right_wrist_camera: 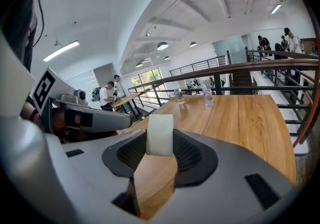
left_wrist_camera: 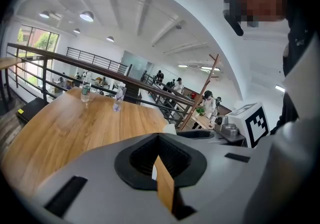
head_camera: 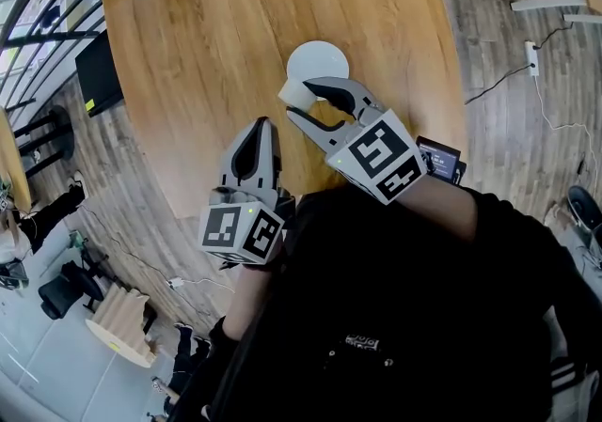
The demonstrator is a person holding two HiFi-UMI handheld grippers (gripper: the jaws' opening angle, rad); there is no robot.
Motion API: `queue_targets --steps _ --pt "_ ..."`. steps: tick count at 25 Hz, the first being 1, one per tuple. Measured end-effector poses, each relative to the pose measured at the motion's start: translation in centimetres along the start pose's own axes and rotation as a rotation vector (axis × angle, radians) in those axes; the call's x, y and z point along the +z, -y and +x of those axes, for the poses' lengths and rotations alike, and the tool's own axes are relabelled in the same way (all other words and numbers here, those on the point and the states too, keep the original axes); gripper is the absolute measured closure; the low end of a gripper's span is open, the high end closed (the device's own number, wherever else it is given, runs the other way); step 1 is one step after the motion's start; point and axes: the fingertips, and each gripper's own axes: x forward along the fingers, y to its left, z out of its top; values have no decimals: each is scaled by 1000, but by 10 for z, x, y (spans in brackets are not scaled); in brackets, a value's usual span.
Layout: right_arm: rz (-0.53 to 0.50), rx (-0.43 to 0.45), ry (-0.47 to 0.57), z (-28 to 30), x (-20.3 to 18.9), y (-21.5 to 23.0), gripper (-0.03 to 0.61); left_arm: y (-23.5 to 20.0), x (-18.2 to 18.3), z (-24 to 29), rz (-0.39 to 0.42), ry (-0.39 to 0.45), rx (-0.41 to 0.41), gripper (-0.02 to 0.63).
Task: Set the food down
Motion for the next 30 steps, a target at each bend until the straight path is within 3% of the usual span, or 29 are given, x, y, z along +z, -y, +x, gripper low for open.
queue_targets --steps 30 --pt "16 -10 -112 15 -43 24 403 -4 -24 16 -54 -65 -17 615"
